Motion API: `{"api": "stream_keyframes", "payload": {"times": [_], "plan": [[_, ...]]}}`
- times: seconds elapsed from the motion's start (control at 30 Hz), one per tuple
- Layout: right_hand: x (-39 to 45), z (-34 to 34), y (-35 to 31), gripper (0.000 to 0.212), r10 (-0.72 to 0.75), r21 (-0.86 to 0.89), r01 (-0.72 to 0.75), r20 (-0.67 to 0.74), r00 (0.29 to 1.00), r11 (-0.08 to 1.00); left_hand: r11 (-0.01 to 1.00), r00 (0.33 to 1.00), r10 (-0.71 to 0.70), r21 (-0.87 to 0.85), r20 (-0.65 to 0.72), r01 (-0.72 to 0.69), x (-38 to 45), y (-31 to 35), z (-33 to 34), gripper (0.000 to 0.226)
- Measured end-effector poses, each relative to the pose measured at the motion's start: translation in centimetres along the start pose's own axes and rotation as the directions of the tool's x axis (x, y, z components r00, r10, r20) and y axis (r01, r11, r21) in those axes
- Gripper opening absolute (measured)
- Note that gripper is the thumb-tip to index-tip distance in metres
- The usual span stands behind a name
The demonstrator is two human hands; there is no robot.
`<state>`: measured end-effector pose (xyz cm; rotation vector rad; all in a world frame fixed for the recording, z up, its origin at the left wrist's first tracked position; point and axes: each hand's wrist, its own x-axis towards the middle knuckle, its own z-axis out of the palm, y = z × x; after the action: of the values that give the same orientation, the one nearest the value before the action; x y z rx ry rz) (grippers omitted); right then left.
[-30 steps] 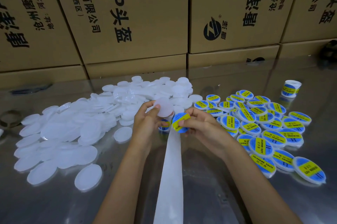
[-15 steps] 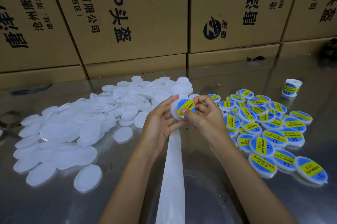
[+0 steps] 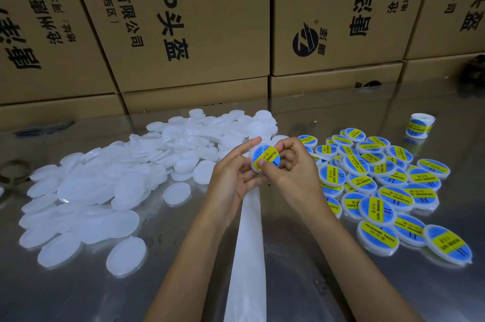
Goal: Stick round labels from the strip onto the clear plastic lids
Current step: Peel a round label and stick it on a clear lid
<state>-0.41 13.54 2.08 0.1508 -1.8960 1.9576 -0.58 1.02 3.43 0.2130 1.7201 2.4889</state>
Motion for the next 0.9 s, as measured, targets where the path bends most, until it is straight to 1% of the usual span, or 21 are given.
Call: {"api": "stream_keyframes", "payload": {"times": [0.2, 0.33, 0.4, 0.47, 0.53, 0.6, 0.7, 0.83, 0.9], "plan": [[0.0, 0.0, 0.5, 0.032, -0.038, -0.036, 0.038, -0.014, 0.999, 0.999, 0.999, 1.000, 0.021, 0.026, -0.021, -0.021, -0.1, -0.1, 0.2, 0.045], [0.0, 0.1, 1.0, 0.034, -0.069, -0.145, 0.061, -0.052, 0.996, 0.988, 0.999, 0.999, 0.041, 0.013, -0.034, -0.040, -0.2, -0.2, 0.2, 0.038], [0.1, -0.1, 1.2, 0.041, -0.105, -0.234, 0.080, -0.097, 0.990, 0.969, 0.999, 0.998, 0.047, -0.021, -0.043, -0.048, -0.2, -0.2, 0.1, 0.032], [0.2, -0.3, 1.3, 0.046, -0.119, -0.287, 0.083, -0.111, 0.987, 0.954, 0.996, 0.998, 0.034, -0.080, -0.057, -0.038, -0.2, -0.1, 0.0, 0.029], [0.1, -0.2, 1.4, 0.047, -0.116, -0.313, 0.081, -0.094, 0.989, 0.946, 0.987, 0.998, 0.004, -0.159, -0.065, -0.014, -0.1, 0.1, -0.1, 0.029], [-0.1, -0.2, 1.5, 0.045, -0.120, -0.345, 0.090, -0.068, 0.990, 0.934, 0.972, 0.998, -0.035, -0.233, -0.043, 0.024, -0.2, 0.2, -0.1, 0.029], [-0.1, -0.4, 1.6, 0.046, -0.183, -0.449, 0.146, -0.040, 0.982, 0.882, 0.958, 0.997, -0.069, -0.278, 0.019, 0.072, -0.4, 0.3, 0.0, 0.030], [-0.1, -0.8, 1.7, 0.056, -0.240, -0.592, 0.196, 0.004, 0.971, 0.782, 0.968, 0.997, -0.071, -0.239, 0.034, 0.077, -0.2, 0.3, 0.1, 0.029], [-0.1, -0.8, 1.6, 0.060, -0.251, -0.625, 0.197, 0.001, 0.968, 0.756, 0.976, 0.997, -0.061, -0.205, 0.038, 0.067, -0.2, 0.1, -0.1, 0.029]]}}
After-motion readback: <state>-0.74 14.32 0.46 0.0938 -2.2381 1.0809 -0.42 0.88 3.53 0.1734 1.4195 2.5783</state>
